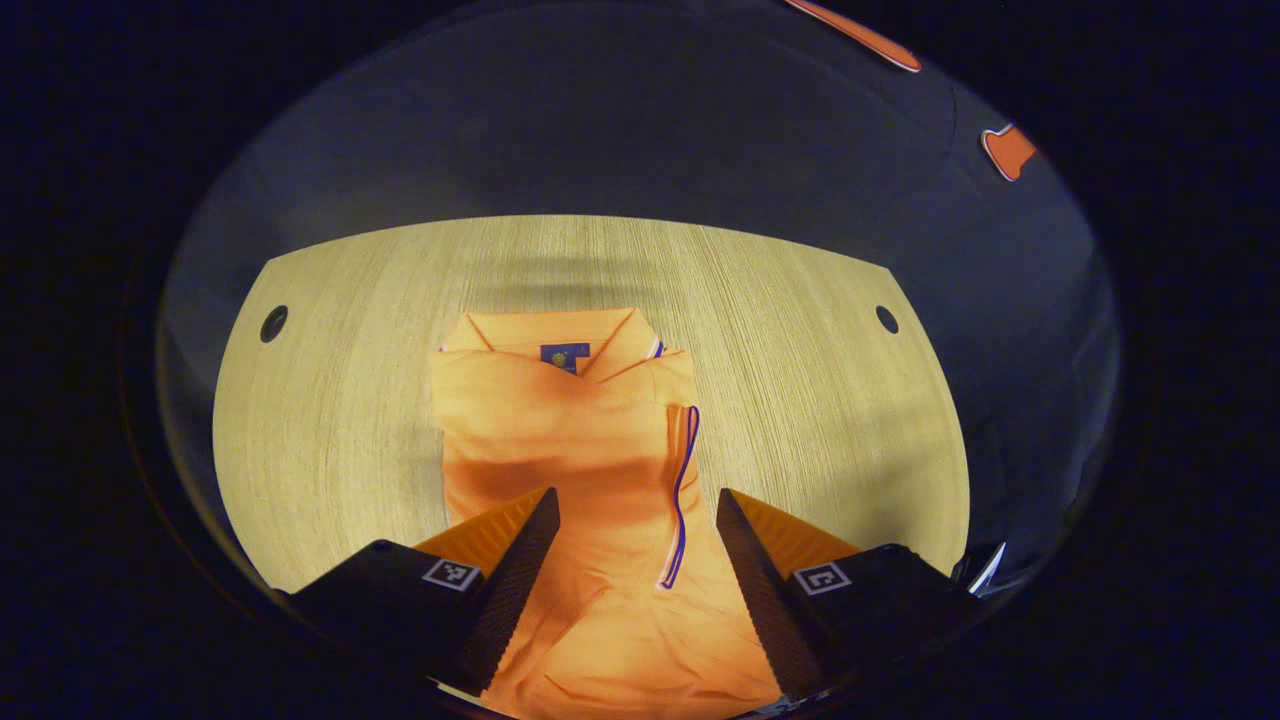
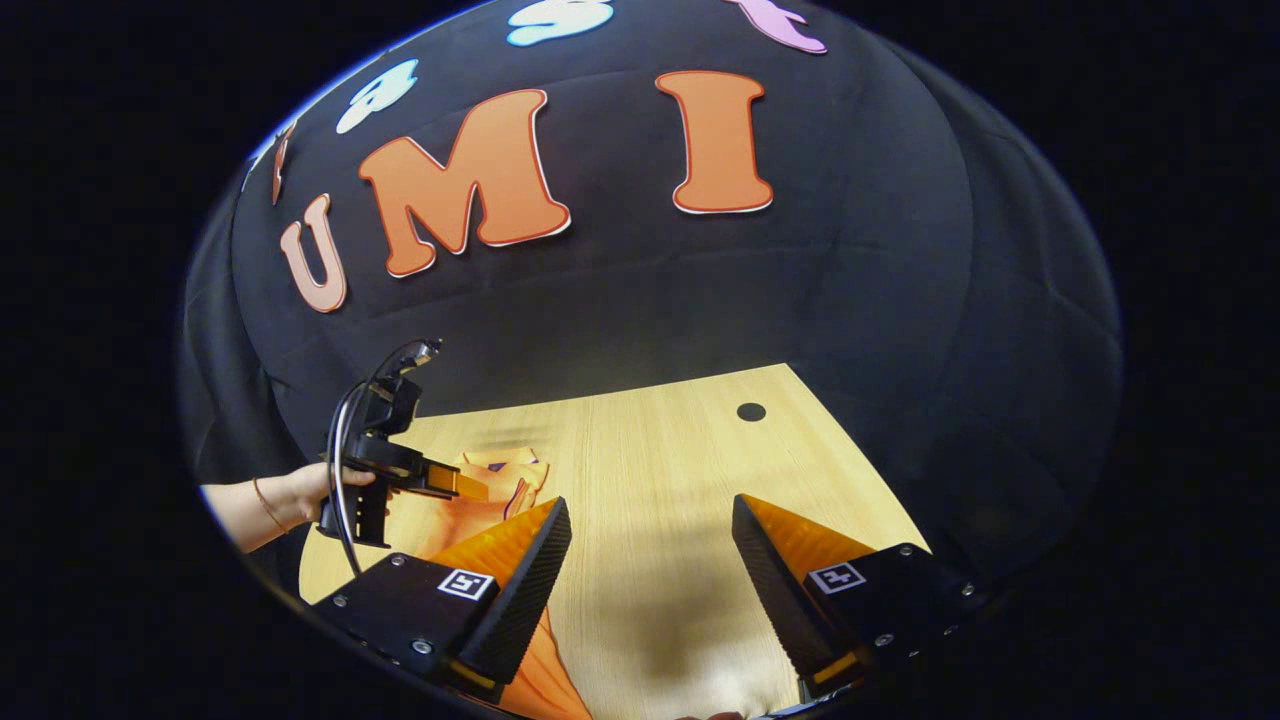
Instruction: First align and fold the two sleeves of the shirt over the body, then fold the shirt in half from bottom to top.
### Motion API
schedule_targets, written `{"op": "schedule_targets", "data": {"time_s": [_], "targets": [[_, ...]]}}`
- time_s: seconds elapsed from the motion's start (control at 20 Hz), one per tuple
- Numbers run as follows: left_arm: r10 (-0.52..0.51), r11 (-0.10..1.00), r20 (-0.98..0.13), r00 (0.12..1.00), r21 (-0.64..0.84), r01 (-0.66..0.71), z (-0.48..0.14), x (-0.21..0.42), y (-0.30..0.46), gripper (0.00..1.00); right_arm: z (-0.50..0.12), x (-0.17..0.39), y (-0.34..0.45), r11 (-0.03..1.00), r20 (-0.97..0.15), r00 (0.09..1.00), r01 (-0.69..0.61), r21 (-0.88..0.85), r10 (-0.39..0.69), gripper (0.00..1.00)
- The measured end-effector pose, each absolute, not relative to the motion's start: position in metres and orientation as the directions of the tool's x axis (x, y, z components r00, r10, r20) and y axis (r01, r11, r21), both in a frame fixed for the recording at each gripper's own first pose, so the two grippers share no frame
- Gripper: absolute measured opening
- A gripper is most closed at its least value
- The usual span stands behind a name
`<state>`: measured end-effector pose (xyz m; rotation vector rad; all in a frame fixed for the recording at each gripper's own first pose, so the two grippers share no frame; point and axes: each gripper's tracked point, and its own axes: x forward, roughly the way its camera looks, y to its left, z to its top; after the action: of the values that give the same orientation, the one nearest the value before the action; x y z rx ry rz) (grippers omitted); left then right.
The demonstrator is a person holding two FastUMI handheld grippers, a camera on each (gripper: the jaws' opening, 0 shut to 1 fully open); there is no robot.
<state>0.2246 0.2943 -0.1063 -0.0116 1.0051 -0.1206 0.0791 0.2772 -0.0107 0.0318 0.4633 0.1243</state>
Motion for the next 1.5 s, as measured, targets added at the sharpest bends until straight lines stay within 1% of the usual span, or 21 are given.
{"op": "schedule_targets", "data": {"time_s": [0.25,0.35,0.5,0.75,0.8,0.85,0.95,1.1,1.3,1.4,1.5], "targets": [[-0.104,0.994,-0.809,0.578,-0.069,0.082,-0.069,0.201,0.332,0.98,-0.015,0.085,0.313,0.984,-0.466,0.867,-0.173,0.05,0.176,0.99],[-0.109,0.994,-0.799,0.592,-0.087,0.066,-0.059,0.187,0.349,0.98,-0.02,0.087,0.331,0.979,-0.48,0.856,-0.199,0.04,0.193,0.99],[-0.085,0.996,-0.797,0.599,-0.07,0.048,-0.056,0.16,0.378,0.98,-0.034,0.084,0.359,0.969,-0.508,0.831,-0.246,0.027,0.225,0.99],[-0.047,0.999,-0.797,0.603,-0.03,0.038,-0.064,0.106,0.416,0.98,-0.07,0.068,0.402,0.953,-0.575,0.775,-0.302,0.029,0.263,0.99],[-0.042,0.999,-0.802,0.596,-0.023,0.039,-0.069,0.093,0.422,1.0,-0.077,0.063,0.409,0.95,-0.587,0.765,-0.312,0.023,0.265,0.99],[-0.043,0.999,-0.809,0.586,-0.024,0.04,-0.076,0.079,0.425,0.98,-0.085,0.058,0.414,0.947,-0.601,0.754,-0.32,0.018,0.265,0.99],[-0.06,0.998,-0.826,0.561,-0.05,0.033,-0.088,0.049,0.428,0.98,-0.104,0.042,0.422,0.944,-0.634,0.726,-0.33,0.017,0.265,0.99],[-0.073,0.997,-0.841,0.537,-0.062,0.039,-0.107,0.015,0.426,0.98,-0.15,0.009,0.428,0.939,-0.715,0.654,-0.344,0.012,0.248,0.99],[-0.075,0.997,-0.862,0.502,-0.049,0.066,-0.132,-0.04,0.425,0.98,-0.209,-0.051,0.415,0.942,-0.833,0.526,-0.334,-0.017,0.172,0.99],[-0.074,0.997,-0.876,0.477,-0.046,0.07,-0.145,-0.063,0.423,0.98,-0.219,-0.058,0.421,0.948,-0.869,0.469,-0.318,-0.001,0.157,1.0],[-0.067,0.995,-0.9,0.432,-0.027,0.098,-0.162,-0.086,0.423,0.97,-0.22,-0.06,0.425,0.953,-0.893,0.425,-0.303,0.011,0.145,0.99]]}}
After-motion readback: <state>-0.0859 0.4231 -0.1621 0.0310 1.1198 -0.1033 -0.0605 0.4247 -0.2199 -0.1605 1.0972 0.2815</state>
